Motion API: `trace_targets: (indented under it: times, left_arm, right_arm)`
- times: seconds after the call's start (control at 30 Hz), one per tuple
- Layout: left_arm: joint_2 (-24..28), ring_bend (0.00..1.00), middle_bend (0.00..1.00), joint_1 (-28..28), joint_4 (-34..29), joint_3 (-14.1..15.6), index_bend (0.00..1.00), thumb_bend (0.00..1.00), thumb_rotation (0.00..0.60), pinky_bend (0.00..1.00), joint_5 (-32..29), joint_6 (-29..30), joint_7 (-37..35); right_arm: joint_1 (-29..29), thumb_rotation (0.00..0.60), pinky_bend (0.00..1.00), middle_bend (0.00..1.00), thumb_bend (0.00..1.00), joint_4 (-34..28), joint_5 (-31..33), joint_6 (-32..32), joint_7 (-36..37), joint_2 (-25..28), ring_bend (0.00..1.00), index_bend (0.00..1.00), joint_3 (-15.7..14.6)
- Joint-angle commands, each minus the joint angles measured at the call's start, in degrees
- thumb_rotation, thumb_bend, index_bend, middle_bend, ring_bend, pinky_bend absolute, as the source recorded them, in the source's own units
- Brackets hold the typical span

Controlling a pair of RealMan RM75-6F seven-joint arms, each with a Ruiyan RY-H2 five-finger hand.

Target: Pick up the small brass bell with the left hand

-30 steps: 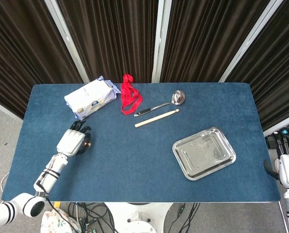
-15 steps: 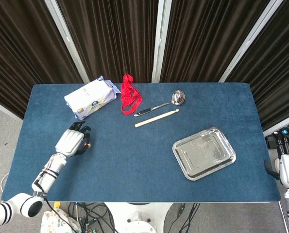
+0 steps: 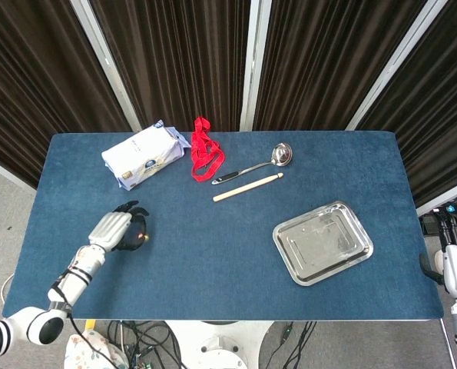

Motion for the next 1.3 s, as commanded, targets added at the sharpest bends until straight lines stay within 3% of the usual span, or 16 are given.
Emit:
trace_targets:
  times: [0.03, 0.3, 0.67, 1.0, 1.07, 1.2, 1.3]
  left_arm:
    - [-1.83, 0.05, 0.24, 0.31, 1.37, 0.22, 0.59, 0.48, 0.6, 0.12, -1.09, 6.12, 16.33]
    - [-3.66, 0.05, 0.24, 0.43, 2.29, 0.92, 0.59, 0.48, 0.6, 0.11, -2.25, 5.56, 15.83]
    - [-7.95, 0.05, 0.23, 0.35, 9.62, 1.77, 0.59, 0.48, 0.6, 0.1, -3.17, 3.84, 14.12]
    - [-8.44, 0.05, 0.22, 0.45, 10.82, 2.21, 0.57, 0.47, 0.6, 0.1, -2.87, 3.12, 13.42]
    - [-7.9, 0.04, 0.19, 0.3, 10.4, 2.46, 0.5, 0.47, 0.6, 0.09, -2.32, 2.55, 12.96]
    - [-7.21, 0.02, 0.12, 0.5, 10.37, 2.66, 0.2, 0.39, 0.6, 0.08, 0.3, 3.05, 9.8]
    - [-7.11, 0.01, 0.08, 0.85, 11.07, 2.55, 0.08, 0.33, 0.6, 0.07, 1.96, 4.21, 7.6]
  right_arm:
    - [0.02, 0.6, 0.0, 0.0, 0.31, 0.02, -0.05, -0.1, -0.11, -0.06, 0.0, 0.0, -0.09]
    - [0.04, 0.6, 0.0, 0.0, 0.31, -0.03, 0.04, -0.27, -0.26, -0.04, 0.0, 0.0, -0.11]
    - [0.09, 0.6, 0.0, 0.0, 0.31, -0.04, 0.08, -0.5, -0.26, -0.04, 0.0, 0.0, -0.17]
    - [0.1, 0.6, 0.0, 0.0, 0.31, -0.22, -0.04, -0.62, -0.39, 0.08, 0.0, 0.0, -0.31]
    - [0.1, 0.6, 0.0, 0.0, 0.31, -0.22, -0.03, -0.62, -0.33, 0.06, 0.0, 0.0, -0.3]
    - [0.04, 0.6, 0.0, 0.0, 0.31, -0.14, -0.12, -0.5, -0.2, 0.03, 0.0, 0.0, -0.33]
    - [0.0, 0.6, 0.0, 0.0, 0.31, -0.04, -0.12, -0.43, -0.04, 0.04, 0.0, 0.0, -0.31]
